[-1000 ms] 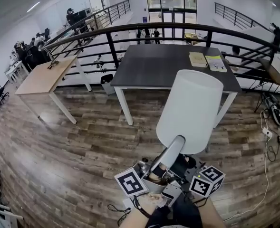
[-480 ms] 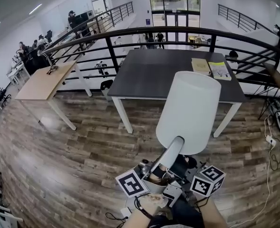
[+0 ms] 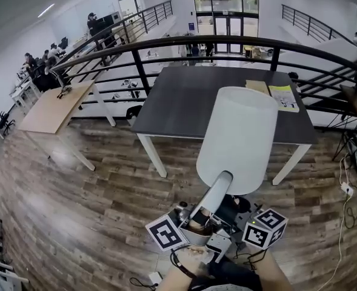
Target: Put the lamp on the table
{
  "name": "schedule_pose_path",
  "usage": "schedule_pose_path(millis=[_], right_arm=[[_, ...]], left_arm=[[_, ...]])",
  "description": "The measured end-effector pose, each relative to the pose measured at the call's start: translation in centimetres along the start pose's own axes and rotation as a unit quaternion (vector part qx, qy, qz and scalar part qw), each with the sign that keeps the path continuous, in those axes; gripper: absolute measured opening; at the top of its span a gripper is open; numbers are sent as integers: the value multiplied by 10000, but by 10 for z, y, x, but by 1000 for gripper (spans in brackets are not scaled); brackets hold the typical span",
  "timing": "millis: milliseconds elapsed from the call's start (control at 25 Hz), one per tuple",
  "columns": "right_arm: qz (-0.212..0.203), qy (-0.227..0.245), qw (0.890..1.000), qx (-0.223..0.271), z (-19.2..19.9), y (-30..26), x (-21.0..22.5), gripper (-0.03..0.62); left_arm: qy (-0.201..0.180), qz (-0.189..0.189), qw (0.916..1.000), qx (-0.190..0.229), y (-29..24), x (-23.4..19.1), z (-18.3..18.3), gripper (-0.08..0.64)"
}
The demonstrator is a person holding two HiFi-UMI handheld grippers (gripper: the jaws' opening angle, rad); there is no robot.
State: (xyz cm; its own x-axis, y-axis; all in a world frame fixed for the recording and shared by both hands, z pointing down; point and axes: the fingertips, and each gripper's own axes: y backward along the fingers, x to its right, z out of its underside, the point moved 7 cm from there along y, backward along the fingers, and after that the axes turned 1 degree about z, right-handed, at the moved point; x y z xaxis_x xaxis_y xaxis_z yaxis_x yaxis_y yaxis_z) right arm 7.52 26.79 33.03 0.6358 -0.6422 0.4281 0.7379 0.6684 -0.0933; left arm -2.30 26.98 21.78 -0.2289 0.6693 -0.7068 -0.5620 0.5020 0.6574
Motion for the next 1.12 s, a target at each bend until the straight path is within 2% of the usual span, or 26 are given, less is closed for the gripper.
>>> schedule_pose_path(millis=[440,1120], right_arm=[[-127,52,9999,-29,-33,-25,64,104],[-30,-94,9999,-91,-48,-52,111,104]], left_arm=[[-122,-9,9999,67,-50,-52,-13,32],[17,-154,9999,57,-82,-101,-31,32]])
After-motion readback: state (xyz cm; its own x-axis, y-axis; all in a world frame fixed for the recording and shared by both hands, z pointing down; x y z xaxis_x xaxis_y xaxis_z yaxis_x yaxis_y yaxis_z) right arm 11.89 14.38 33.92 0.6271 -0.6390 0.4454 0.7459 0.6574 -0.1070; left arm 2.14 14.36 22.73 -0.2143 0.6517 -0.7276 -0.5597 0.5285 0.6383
